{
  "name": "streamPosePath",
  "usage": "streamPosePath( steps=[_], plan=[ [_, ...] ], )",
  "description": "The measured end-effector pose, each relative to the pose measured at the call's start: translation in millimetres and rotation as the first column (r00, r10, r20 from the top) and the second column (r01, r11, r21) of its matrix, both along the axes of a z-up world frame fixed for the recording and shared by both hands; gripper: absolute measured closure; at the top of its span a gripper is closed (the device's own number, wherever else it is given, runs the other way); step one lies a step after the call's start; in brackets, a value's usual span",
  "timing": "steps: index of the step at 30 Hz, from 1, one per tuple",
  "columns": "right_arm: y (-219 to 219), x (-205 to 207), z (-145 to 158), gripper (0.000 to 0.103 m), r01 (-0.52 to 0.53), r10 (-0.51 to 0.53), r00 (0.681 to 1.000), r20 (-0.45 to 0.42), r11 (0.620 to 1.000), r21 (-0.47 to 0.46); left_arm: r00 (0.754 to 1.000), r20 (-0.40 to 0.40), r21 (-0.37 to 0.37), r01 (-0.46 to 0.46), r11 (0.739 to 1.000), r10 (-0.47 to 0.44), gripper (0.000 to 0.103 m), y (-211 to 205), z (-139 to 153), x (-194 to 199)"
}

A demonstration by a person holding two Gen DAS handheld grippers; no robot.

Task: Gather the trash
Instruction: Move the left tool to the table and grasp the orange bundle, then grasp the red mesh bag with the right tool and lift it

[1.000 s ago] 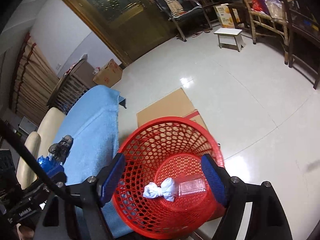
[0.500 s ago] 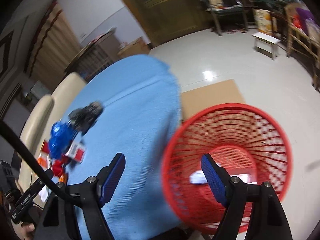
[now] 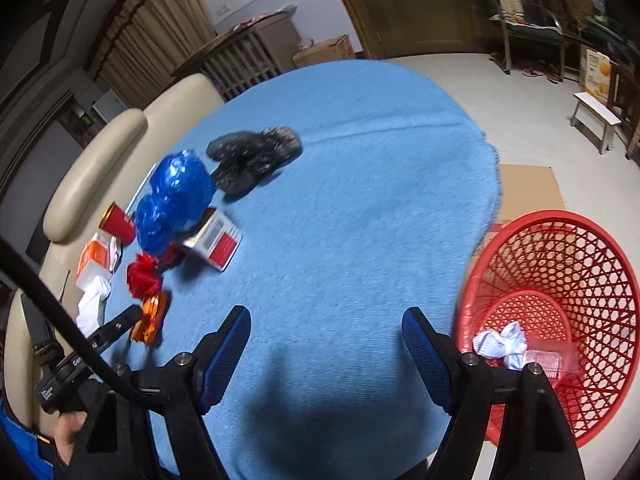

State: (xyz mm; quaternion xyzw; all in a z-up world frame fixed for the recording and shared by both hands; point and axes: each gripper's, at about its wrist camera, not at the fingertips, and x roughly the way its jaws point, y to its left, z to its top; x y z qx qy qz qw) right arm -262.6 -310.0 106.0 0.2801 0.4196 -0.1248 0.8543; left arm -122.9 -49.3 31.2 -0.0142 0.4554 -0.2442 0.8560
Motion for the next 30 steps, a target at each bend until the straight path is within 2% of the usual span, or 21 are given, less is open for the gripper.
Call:
streamPosePath(
  steps=[4, 7, 8, 10, 14, 20, 26, 30],
  plan=[
    [7, 6, -4, 0.022, -0.018, 0.018, 1.000, -0.013, 1.000, 0.004, 0.999, -0.001, 0.040, 0.040, 0.998, -0.040, 0.024, -17, -3, 3],
    [9, 8, -4, 0.022, -0.028, 0.028, 0.999, -0.017, 1.000, 0.006, 0.997, 0.000, 0.073, 0.074, 0.995, -0.075, 0.066, -25, -7, 4],
    [10, 9, -4, 0.022, -0.030, 0.030, 0.999, -0.017, 1.000, 0.005, 0.997, 0.001, 0.080, 0.081, 0.993, -0.081, 0.068, -26, -8, 3],
    [11, 10, -6, 0.022, -0.032, 0.032, 0.999, -0.020, 0.999, 0.008, 0.996, -0.016, 0.046, 0.093, 0.995, -0.092, 0.070, -22, -7, 4],
    [12, 14, -8, 0.022, -0.037, 0.038, 0.999, -0.024, 0.999, 0.013, 0.995, 0.001, 0.035, 0.097, 0.995, -0.097, 0.070, -11, -1, -4],
    [24, 30, -2, 0.022, -0.088, 0.088, 0.996, -0.009, 0.996, 0.006, 0.998, 0.027, 0.028, 0.055, 0.998, -0.056, 0.070, 24, 11, -16],
    [60, 63, 8, 0.022, -0.210, 0.210, 0.978, 0.018, 0.978, -0.008, 0.997, 0.072, 0.023, 0.006, 1.000, -0.008, 0.070, 46, 23, -17],
    [94, 86, 13, 0.022, -0.306, 0.307, 0.951, 0.032, 0.952, -0.028, 0.996, 0.082, 0.020, -0.044, 0.999, 0.042, 0.070, 61, 26, -16]
  ],
)
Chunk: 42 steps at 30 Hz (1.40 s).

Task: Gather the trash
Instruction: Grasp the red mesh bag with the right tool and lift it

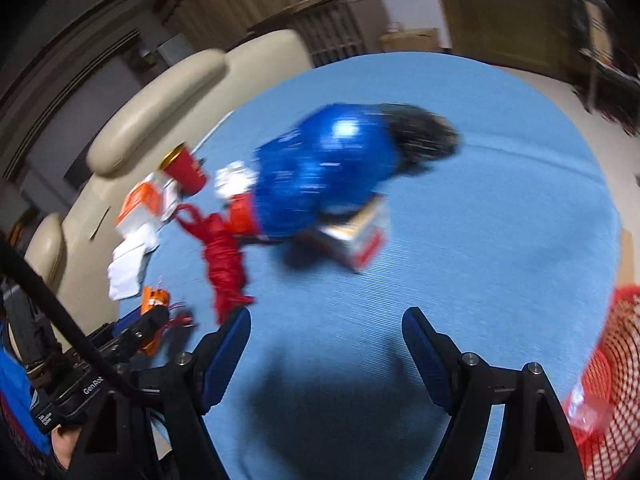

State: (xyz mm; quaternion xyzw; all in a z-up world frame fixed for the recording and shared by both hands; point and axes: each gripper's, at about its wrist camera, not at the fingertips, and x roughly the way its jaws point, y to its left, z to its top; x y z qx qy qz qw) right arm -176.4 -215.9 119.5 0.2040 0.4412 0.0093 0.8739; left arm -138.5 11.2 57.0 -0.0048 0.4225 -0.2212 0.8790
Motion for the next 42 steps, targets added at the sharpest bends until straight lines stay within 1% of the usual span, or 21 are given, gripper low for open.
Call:
streamPosePath(
  steps=[5, 10, 13, 17, 19, 20, 21, 23, 28, 33, 38, 42],
  plan=[
    [40, 29, 0, 0.022, -0.103, 0.104, 0.995, 0.007, 0.994, -0.041, 0.998, -0.005, 0.002, -0.069, 0.998, 0.069, 0.070, 17, -1, 8],
    [79, 68, -15, 0.022, -0.202, 0.201, 0.979, -0.020, 0.975, -0.095, 0.992, -0.020, 0.018, -0.126, 0.992, 0.127, 0.070, 33, -3, 17],
    [95, 88, -25, 0.022, -0.230, 0.227, 0.973, -0.038, 0.963, -0.139, 0.987, -0.035, 0.033, -0.156, 0.987, 0.157, 0.070, 41, -4, 23],
    [104, 106, -38, 0.023, -0.234, 0.224, 0.972, -0.071, 0.955, -0.183, 0.978, -0.061, 0.045, -0.198, 0.979, 0.200, 0.070, 51, -5, 31],
    [108, 113, -45, 0.047, -0.241, 0.228, 0.970, -0.084, 0.950, -0.199, 0.974, -0.067, 0.050, -0.212, 0.976, 0.215, 0.070, 54, -4, 34],
    [108, 113, -45, 0.051, -0.242, 0.229, 0.970, -0.085, 0.947, -0.210, 0.973, -0.068, 0.054, -0.216, 0.975, 0.220, 0.070, 55, -3, 34],
    [110, 113, -45, 0.064, -0.246, 0.234, 0.969, -0.079, 0.945, -0.218, 0.972, -0.070, 0.057, -0.220, 0.974, 0.223, 0.070, 55, -2, 35],
    [110, 111, -43, 0.064, -0.255, 0.244, 0.967, -0.075, 0.945, -0.203, 0.971, -0.072, 0.062, -0.223, 0.973, 0.228, 0.070, 55, 0, 36],
    [100, 94, -30, 0.064, -0.232, 0.231, 0.973, -0.029, 0.956, -0.180, 0.973, -0.070, 0.072, -0.215, 0.974, 0.220, 0.070, 46, 5, 35],
    [81, 57, -11, 0.064, -0.203, 0.209, 0.977, 0.030, 0.968, -0.147, 0.983, -0.046, 0.080, -0.173, 0.982, 0.177, 0.070, 24, 16, 27],
    [52, 16, 2, 0.064, -0.127, 0.135, 0.988, 0.079, 0.987, -0.099, 0.994, -0.021, 0.084, -0.109, 0.990, 0.112, 0.070, -7, 27, 17],
    [19, -19, 8, 0.065, -0.038, 0.044, 0.994, 0.102, 0.997, -0.061, 0.999, -0.007, 0.087, -0.043, 0.995, 0.044, 0.070, -38, 35, 7]
  ],
)
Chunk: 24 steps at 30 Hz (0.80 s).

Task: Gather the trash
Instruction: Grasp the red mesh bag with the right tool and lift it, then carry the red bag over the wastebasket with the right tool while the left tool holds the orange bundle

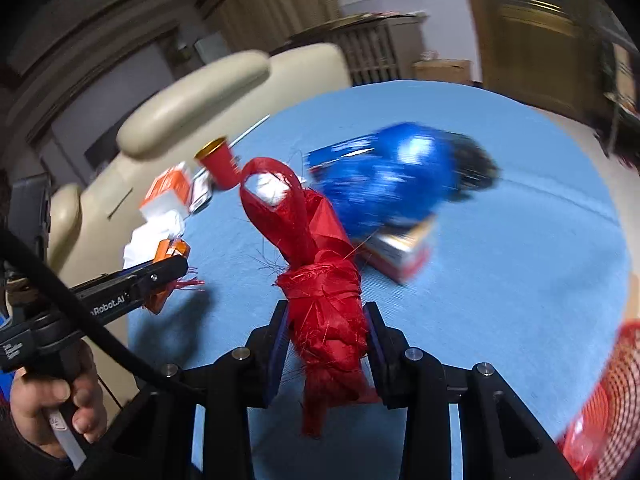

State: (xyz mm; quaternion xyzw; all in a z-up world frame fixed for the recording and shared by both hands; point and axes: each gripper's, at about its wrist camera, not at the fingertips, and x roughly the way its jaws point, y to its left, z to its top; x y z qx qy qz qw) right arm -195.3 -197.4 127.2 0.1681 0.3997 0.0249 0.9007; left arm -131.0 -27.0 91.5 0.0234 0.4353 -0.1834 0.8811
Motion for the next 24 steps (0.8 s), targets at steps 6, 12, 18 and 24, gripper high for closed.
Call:
streamPosePath(
  steps=[6, 12, 18, 24],
  plan=[
    [-46, -42, 1, 0.065, 0.137, -0.138, 0.990, 0.015, 0.989, 0.052, 0.994, 0.015, 0.013, 0.111, 0.994, -0.111, 0.070, -49, 9, -17],
    [-86, -76, 1, 0.065, 0.251, -0.254, 0.967, 0.025, 0.964, 0.090, 0.977, 0.036, 0.023, 0.209, 0.978, -0.210, 0.070, -93, 20, -36],
    [-120, -105, -3, 0.065, 0.339, -0.343, 0.939, 0.023, 0.934, 0.117, 0.959, 0.041, 0.032, 0.280, 0.959, -0.281, 0.070, -124, 23, -52],
    [-151, -130, -8, 0.065, 0.421, -0.427, 0.904, 0.015, 0.897, 0.132, 0.943, 0.042, 0.038, 0.328, 0.944, -0.329, 0.070, -147, 25, -61]
  ],
)
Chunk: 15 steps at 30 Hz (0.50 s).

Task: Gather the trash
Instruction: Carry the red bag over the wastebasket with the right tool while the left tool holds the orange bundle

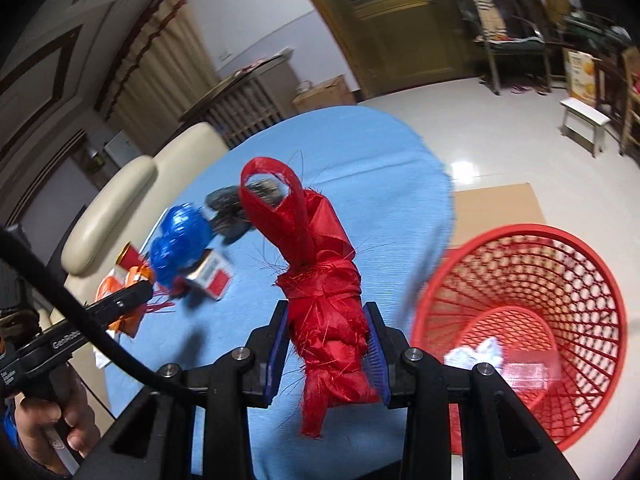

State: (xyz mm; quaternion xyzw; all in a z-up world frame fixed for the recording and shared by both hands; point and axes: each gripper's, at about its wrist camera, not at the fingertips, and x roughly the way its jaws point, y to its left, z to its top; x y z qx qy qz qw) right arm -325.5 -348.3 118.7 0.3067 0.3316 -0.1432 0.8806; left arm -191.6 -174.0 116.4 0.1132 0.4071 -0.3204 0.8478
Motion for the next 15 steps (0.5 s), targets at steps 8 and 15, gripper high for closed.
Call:
streamPosePath(
  steps=[8, 15],
  plan=[
    [-38, -30, -9, 0.065, 0.112, -0.112, 0.994, -0.012, 0.994, 0.018, 0.999, -0.001, 0.009, 0.051, 0.999, -0.051, 0.070, -23, -2, -6],
    [-60, -47, -13, 0.065, 0.177, -0.176, 0.984, -0.018, 0.984, 0.019, 0.996, -0.002, 0.016, 0.088, 0.996, -0.088, 0.070, -44, -2, -13]
  ],
)
